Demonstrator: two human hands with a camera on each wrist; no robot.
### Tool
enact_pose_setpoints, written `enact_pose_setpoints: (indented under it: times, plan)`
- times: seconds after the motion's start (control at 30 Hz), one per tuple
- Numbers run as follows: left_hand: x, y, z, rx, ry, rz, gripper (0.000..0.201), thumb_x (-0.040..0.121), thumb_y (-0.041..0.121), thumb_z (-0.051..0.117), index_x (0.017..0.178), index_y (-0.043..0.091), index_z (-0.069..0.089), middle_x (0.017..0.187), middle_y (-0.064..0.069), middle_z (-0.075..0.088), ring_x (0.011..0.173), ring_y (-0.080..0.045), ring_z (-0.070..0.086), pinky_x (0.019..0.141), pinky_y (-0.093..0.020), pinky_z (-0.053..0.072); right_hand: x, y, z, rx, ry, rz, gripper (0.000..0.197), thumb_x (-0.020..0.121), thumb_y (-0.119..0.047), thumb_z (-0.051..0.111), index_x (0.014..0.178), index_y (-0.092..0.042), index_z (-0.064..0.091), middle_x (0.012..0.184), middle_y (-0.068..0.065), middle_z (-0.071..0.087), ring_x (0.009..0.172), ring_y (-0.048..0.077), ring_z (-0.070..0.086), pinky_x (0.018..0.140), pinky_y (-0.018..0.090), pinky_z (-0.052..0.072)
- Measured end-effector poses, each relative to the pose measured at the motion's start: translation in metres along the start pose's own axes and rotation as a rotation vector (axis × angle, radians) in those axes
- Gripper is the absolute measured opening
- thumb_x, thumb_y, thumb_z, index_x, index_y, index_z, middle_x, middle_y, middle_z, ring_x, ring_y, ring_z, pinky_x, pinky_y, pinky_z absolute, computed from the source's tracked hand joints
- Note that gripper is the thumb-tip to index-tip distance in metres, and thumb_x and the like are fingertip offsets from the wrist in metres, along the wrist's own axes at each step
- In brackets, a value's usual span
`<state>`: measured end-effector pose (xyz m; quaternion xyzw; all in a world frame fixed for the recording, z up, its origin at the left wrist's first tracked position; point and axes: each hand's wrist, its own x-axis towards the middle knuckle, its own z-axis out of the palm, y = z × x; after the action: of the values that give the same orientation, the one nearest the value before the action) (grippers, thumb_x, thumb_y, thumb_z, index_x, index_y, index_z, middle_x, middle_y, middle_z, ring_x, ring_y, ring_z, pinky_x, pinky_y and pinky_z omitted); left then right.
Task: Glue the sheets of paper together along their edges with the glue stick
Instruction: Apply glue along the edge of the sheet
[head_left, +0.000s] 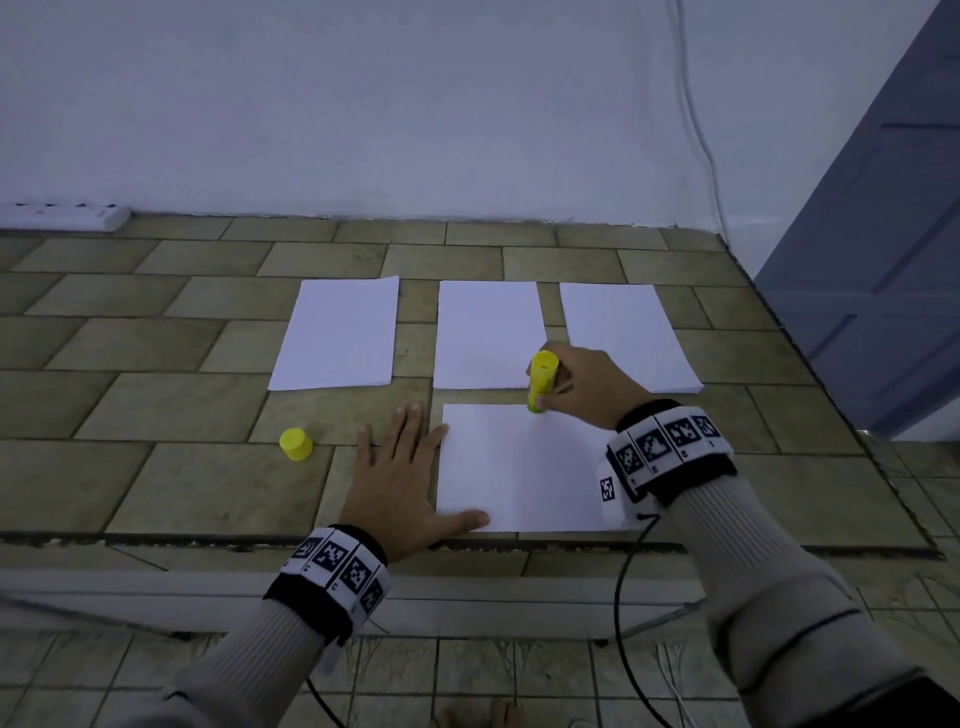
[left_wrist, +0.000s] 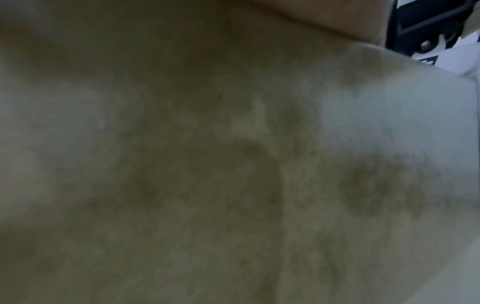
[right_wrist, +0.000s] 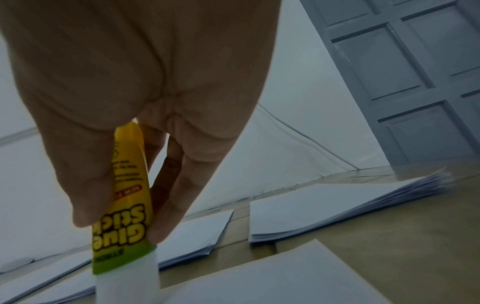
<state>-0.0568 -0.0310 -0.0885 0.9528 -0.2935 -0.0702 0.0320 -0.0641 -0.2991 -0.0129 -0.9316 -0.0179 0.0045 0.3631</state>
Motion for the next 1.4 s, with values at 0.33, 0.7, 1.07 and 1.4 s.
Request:
enact_pose_setpoints:
  times: [0.33, 0.7, 1.07, 1.4]
  plan:
    - [-0.001, 0.0, 0.002, 0.026, 0.008, -0.005, 0.13, 0.053, 0.104, 0.004, 0.155, 0.024, 0.004, 0.163, -0.006, -0.012, 0.149, -0.021, -0.016, 0.118, -0.057, -0.008, -0.067, 0.016, -0.012, 0.145, 0.031, 0.009, 0.017, 0.075, -0.006, 0.074, 0.08, -0.015, 0.06, 0.09, -0.002, 0.069, 0.084, 0.013, 0.067, 0.075, 0.028, 0.056]
    - [-0.001, 0.001, 0.001, -0.007, 0.044, 0.024, 0.127, 0.055, 0.104, 0.005, 0.156, 0.026, 0.014, 0.163, -0.009, -0.004, 0.15, -0.024, -0.009, 0.117, -0.058, -0.005, -0.115, 0.023, -0.015, 0.134, 0.023, 0.005, 0.017, 0.067, -0.028, 0.063, 0.082, -0.02, 0.063, 0.078, -0.006, 0.066, 0.072, 0.011, 0.062, 0.064, 0.019, 0.051]
    - [-0.001, 0.0, 0.001, 0.0, 0.022, 0.015, 0.127, 0.054, 0.104, 0.005, 0.156, 0.028, 0.008, 0.163, -0.008, -0.008, 0.149, -0.023, -0.015, 0.117, -0.058, -0.007, -0.077, 0.031, -0.024, 0.017, 0.111, -0.016, 0.019, 0.079, -0.028, 0.062, 0.088, -0.011, 0.06, 0.082, -0.002, 0.066, 0.074, 0.007, 0.062, 0.062, 0.015, 0.046]
    - [0.0, -0.001, 0.001, 0.041, -0.013, 0.009, 0.126, 0.054, 0.103, 0.0, 0.156, 0.028, -0.003, 0.162, -0.007, -0.017, 0.148, -0.023, -0.02, 0.117, -0.057, -0.008, -0.035, 0.043, -0.032, -0.072, 0.215, 0.09, 0.02, 0.075, -0.007, 0.075, 0.086, -0.01, 0.059, 0.092, 0.006, 0.066, 0.082, 0.021, 0.062, 0.077, 0.035, 0.054]
